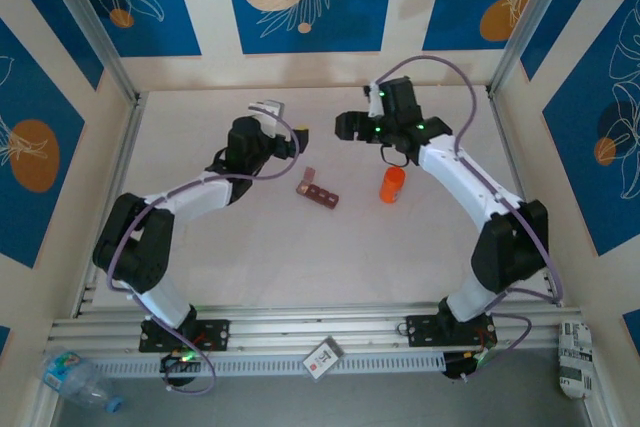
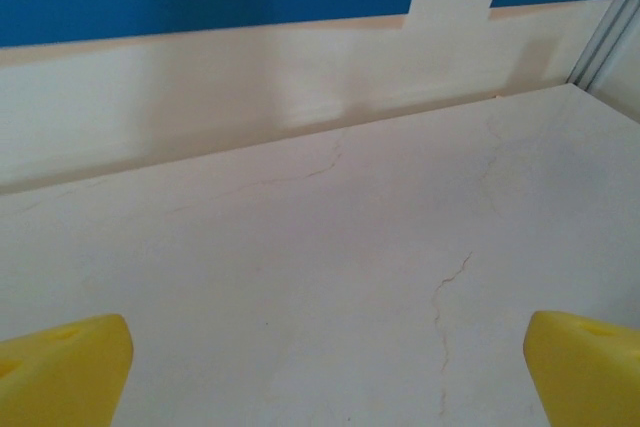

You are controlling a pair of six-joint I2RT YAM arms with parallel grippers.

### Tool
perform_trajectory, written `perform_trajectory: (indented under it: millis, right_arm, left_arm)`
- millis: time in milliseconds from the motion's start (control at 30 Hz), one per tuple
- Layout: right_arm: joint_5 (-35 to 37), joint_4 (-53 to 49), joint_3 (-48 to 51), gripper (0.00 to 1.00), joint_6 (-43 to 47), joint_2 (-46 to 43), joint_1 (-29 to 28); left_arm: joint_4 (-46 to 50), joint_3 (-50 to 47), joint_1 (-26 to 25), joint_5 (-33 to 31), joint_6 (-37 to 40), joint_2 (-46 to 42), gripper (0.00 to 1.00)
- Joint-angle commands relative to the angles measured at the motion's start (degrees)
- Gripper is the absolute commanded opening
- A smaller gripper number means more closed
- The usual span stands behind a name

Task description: Sort the pills into containers

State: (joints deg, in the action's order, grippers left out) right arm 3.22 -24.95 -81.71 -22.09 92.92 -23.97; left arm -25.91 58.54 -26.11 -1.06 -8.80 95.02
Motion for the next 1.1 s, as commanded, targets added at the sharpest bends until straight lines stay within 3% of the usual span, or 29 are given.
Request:
perform_trajectory:
  millis: [0,167,233,333,533,567,833,1067]
  right_arm:
    - [-4.96,-8.45,-2.26,0.82,1.08,4.21,-2.66]
    - [-6.51,-11.18,-3.76,0.81,0.71,10.24,-4.80]
    - [-6.39,-12.15,-4.07,0.81,0.63,12.13,-5.46]
    - [-4.30,-13.33,-4.16,0.81,0.40,14.45,-6.39]
    - [-2.28,-13.65,-2.77,0.81,0.24,17.71,-6.97]
    - [-2.19,-13.56,-2.54,0.81,0.26,18.18,-7.10]
    - [-0.79,-12.58,-1.35,0.80,0.20,20.53,-7.51]
    - [0.28,-12.49,-0.99,0.79,0.29,22.25,-7.24]
  left_arm:
    - [3.69,3.59,2.60,3.47,-3.76,1.42,1.00]
    - [13.50,10.28,4.15,4.56,-3.32,5.58,0.99]
    - [17.89,13.15,4.17,5.47,-2.01,7.51,0.94]
    - [22.83,17.22,4.23,7.73,-0.35,10.20,0.71]
    - [27.51,21.37,4.13,9.73,-0.34,13.47,0.04]
    - [27.95,21.67,4.14,9.91,-0.37,13.81,0.00]
    - [30.94,24.07,3.43,11.18,-1.79,15.82,0.00]
    - [38.65,30.30,2.60,16.09,-0.94,19.96,0.00]
